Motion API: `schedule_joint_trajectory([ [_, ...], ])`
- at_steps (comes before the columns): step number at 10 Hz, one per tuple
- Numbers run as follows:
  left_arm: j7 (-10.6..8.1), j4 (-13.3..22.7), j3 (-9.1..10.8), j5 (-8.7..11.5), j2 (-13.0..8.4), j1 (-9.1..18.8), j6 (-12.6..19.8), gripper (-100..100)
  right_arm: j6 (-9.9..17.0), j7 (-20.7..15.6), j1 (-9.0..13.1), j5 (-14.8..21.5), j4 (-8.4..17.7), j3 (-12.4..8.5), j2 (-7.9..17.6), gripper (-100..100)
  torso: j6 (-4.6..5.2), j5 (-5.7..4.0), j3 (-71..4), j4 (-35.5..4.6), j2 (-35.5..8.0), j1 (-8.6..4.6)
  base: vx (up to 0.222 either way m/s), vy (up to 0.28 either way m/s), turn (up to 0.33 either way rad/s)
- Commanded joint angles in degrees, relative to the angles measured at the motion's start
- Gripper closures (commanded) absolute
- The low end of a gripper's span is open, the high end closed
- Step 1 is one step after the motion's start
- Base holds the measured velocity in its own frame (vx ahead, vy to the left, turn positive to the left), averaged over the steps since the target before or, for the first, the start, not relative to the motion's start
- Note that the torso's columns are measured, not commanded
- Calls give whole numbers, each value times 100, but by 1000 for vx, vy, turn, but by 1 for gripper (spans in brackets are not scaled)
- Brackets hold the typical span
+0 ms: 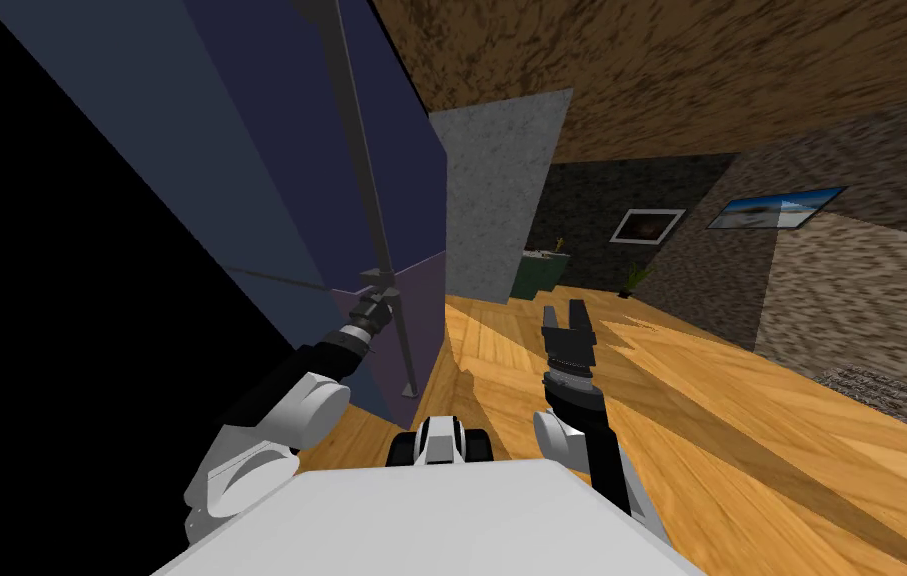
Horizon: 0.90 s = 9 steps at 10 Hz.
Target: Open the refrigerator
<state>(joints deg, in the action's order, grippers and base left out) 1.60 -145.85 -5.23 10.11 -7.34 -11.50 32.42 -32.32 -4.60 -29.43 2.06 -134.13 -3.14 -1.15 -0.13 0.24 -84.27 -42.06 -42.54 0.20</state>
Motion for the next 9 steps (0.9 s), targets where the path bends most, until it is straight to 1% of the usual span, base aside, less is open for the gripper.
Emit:
schedule_joint_trajectory([
  [1, 21, 78, 57, -385, 334, -146, 86, 100, 0, 0, 0, 0, 0, 0, 0, 0, -3, 13, 21, 11, -20, 11, -82, 37, -244],
  [2, 38, -23, 29, -348, 323, -85, -13, 100, 0, 0, -1, 0, 0, 0, 0, 0, -16, 20, 32, 17, -23, 22, -6, 4, -47],
  [3, -32, 269, 323, -647, 343, 219, -294, 100, 0, 0, -3, 0, 0, -1, 0, 0, -14, 8, 19, -6, -17, 16, -71, -165, 122],
  [4, -32, 422, 407, -647, 343, 429, -294, 100, 0, 0, -2, 0, 0, 0, -2, 0, -3, -18, 6, -21, -17, -44, -82, -197, 60],
  [5, -32, 593, 407, -647, 343, 606, -294, 100, 0, 0, -1, 0, -1, 1, -2, 0, 9, -25, 3, -12, -6, -57, -52, -109, -8],
  [6, -32, 818, 407, -647, 343, 606, -294, 100, 0, 0, -1, 0, -1, 1, -1, 0, 18, -25, -19, -25, 15, -25, -20, -36, -22],
  [7, -32, 888, 407, -647, 343, 606, -294, 100, 0, 0, -2, 0, 0, 0, -1, 0, 13, -10, -34, -7, 41, 7, 2, -3, -25],
  [8, -103, 1086, 673, -931, 354, 892, -557, 100, 0, 0, -2, 0, -1, -1, 0, 0, 2, 4, -40, 14, 58, 31, -78, -154, 102],
  [9, -103, 1170, 743, -931, 354, 980, -557, 100, -1, 0, -3, 0, 0, 0, -2, 0, -4, -6, -26, 7, 32, -16, -102, -205, 106],
])
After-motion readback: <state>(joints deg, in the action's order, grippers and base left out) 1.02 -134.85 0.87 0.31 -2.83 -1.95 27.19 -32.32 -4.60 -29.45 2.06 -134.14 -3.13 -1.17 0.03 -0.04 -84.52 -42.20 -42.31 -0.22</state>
